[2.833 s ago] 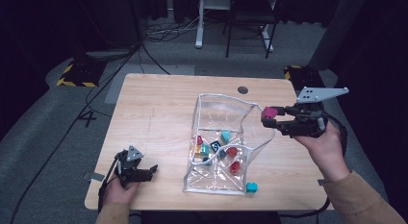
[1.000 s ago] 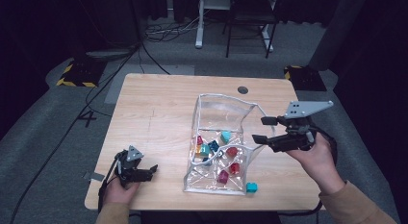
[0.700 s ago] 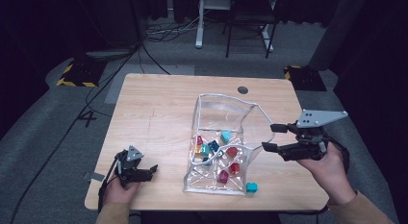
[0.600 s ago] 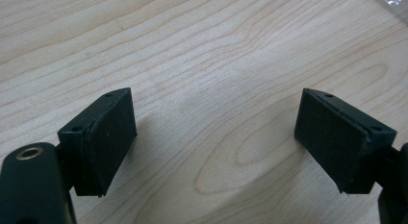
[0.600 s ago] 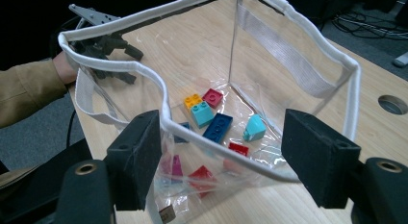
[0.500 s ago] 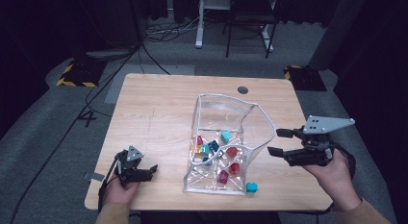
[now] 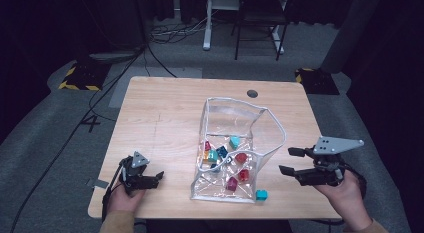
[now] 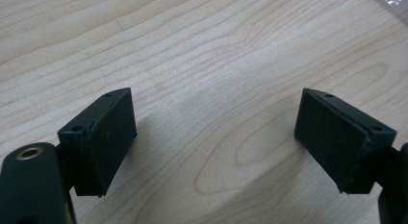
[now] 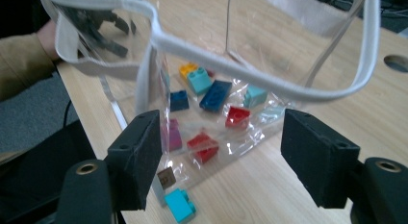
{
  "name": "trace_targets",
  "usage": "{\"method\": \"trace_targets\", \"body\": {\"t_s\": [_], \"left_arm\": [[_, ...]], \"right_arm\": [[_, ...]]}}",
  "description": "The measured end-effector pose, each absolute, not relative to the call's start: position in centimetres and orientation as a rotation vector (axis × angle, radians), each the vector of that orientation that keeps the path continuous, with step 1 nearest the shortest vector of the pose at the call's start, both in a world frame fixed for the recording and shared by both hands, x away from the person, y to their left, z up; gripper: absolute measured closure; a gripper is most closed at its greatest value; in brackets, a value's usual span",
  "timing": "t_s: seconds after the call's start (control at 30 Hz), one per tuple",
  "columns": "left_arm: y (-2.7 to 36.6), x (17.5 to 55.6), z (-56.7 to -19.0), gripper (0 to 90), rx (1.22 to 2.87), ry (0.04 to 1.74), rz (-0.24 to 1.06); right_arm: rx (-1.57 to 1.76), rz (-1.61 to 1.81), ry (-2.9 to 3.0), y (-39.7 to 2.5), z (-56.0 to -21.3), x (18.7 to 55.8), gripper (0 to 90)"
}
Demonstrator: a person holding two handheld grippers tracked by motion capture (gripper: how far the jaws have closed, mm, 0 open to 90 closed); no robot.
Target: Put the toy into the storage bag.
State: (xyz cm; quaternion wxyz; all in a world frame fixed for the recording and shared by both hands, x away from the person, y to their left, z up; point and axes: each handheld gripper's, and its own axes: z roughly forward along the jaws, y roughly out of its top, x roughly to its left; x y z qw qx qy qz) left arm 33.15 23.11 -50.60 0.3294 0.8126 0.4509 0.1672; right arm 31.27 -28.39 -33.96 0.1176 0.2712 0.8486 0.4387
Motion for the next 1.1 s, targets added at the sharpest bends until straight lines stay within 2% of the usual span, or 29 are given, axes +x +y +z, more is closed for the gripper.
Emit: {"method": "trace_targets", "body": {"t_s": [0.2,0.9,1.1], "left_arm": [[23.1,33.1,-50.6,14.8,2.126,1.180,0.437],[23.1,33.1,-50.6,14.8,2.126,1.180,0.438],[23.1,33.1,-50.6,14.8,2.126,1.180,0.438]], "right_arm": [[0.789,1.250,2.511,-28.0,-37.1,30.9,30.7],[0.800,1.116,2.677,-25.8,-45.0,30.7,30.5],[0.783,1.037,2.720,-25.0,-47.2,30.7,40.7]]}}
